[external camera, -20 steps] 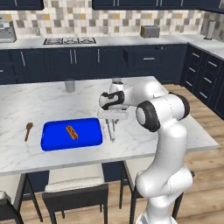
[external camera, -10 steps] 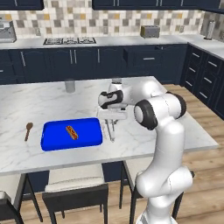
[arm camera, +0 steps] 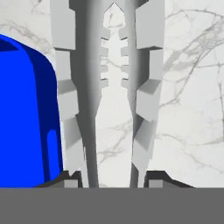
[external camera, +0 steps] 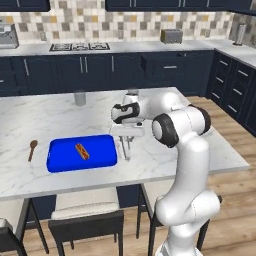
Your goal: Take the tongs from the drawer on the right and place them on the dining counter next to the tray containing the hot dog.
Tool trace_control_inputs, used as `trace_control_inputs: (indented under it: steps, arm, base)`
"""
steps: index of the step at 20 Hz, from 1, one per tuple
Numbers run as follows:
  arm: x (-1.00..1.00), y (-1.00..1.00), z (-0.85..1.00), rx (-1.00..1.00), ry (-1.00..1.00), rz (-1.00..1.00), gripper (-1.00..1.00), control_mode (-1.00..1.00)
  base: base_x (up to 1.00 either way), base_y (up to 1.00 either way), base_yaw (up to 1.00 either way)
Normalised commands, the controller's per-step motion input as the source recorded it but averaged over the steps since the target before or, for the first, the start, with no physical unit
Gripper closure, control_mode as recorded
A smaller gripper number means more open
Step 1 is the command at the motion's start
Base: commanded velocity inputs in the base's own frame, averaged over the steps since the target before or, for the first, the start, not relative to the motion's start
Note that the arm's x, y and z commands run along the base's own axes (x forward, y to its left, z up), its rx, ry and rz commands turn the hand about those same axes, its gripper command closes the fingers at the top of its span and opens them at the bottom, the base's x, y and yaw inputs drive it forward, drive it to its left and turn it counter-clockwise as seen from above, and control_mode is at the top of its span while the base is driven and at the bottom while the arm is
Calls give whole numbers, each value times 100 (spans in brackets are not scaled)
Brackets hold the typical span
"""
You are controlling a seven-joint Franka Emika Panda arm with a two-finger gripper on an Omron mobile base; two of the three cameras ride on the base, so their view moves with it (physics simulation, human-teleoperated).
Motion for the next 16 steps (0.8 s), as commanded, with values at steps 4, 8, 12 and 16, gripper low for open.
trace_control_inputs:
  steps: [4, 8, 12, 16]
  arm:
    - [12, 0, -42, 0, 0, 0, 100, -100]
    - [12, 0, -46, 0, 0, 0, 100, -100]
    - [5, 0, -34, 0, 0, 0, -100, -100]
    - [0, 0, -1, 0, -1, 0, -100, -100]
  base:
    - [0, 0, 0]
    - [0, 0, 0]
    - [0, 0, 0]
    - [0, 0, 0]
